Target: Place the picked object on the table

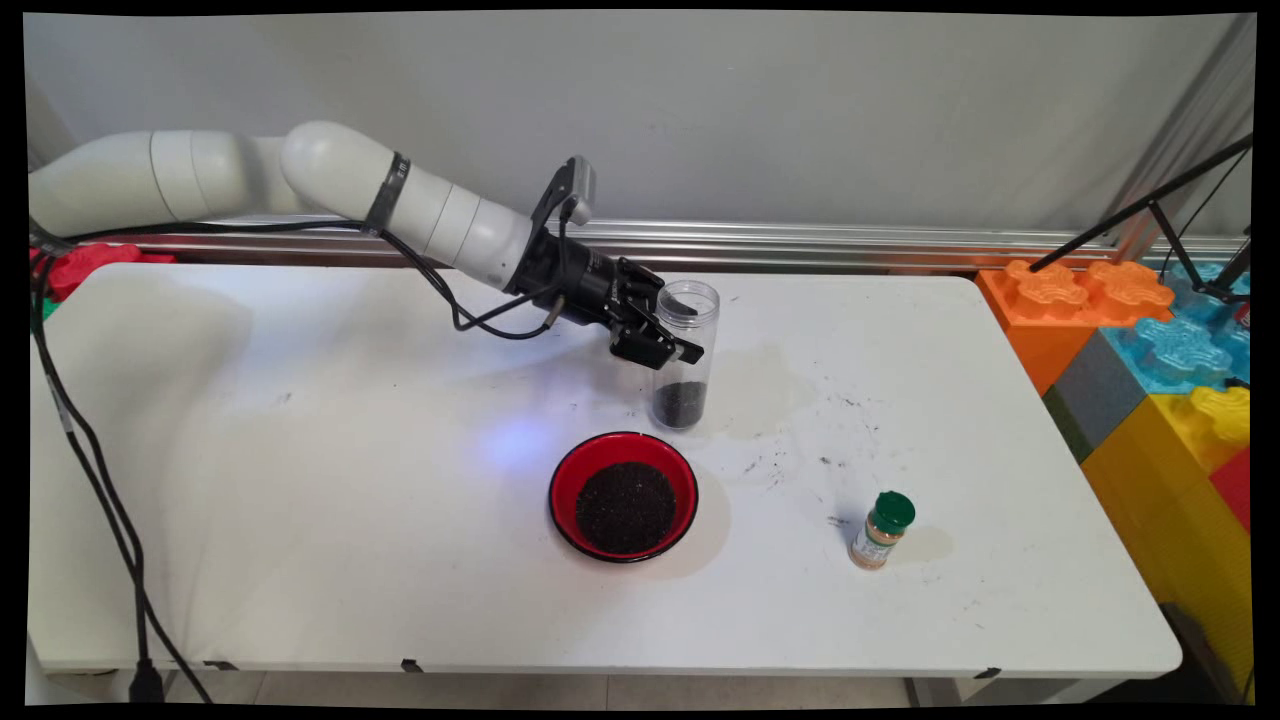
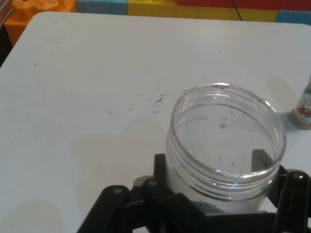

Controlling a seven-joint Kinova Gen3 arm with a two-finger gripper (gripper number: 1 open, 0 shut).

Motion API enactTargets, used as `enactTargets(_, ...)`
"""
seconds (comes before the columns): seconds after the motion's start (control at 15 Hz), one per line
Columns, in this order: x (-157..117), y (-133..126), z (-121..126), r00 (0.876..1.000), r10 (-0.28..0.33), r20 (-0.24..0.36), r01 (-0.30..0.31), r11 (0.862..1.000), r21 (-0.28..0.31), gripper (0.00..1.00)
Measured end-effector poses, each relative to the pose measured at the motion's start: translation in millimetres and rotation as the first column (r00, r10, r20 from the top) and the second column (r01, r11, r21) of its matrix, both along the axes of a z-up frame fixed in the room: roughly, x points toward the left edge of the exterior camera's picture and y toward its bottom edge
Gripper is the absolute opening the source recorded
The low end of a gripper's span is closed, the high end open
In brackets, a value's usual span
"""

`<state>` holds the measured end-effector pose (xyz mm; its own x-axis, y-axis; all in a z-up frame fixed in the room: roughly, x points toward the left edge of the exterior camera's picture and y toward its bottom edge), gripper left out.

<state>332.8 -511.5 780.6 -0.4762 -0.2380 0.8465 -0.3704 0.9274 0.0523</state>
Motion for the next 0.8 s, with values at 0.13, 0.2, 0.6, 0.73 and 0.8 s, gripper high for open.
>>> enactTargets(0.13, 0, 0, -3, 1.0, -0.002, 0.001, 0.002, 1.0, -0.004, 0.0)
enactTargets(0.2, -1, 0, -5, 1.0, -0.003, 0.002, 0.003, 1.0, -0.006, 0.0)
enactTargets(0.6, -1, -2, -15, 1.0, -0.008, 0.013, 0.008, 1.0, -0.019, 0.0)
enactTargets(0.73, -1, -2, -18, 1.0, -0.008, 0.018, 0.008, 1.0, -0.022, 0.0)
enactTargets(0.8, -1, -2, -20, 1.0, -0.008, 0.019, 0.008, 1.0, -0.023, 0.0)
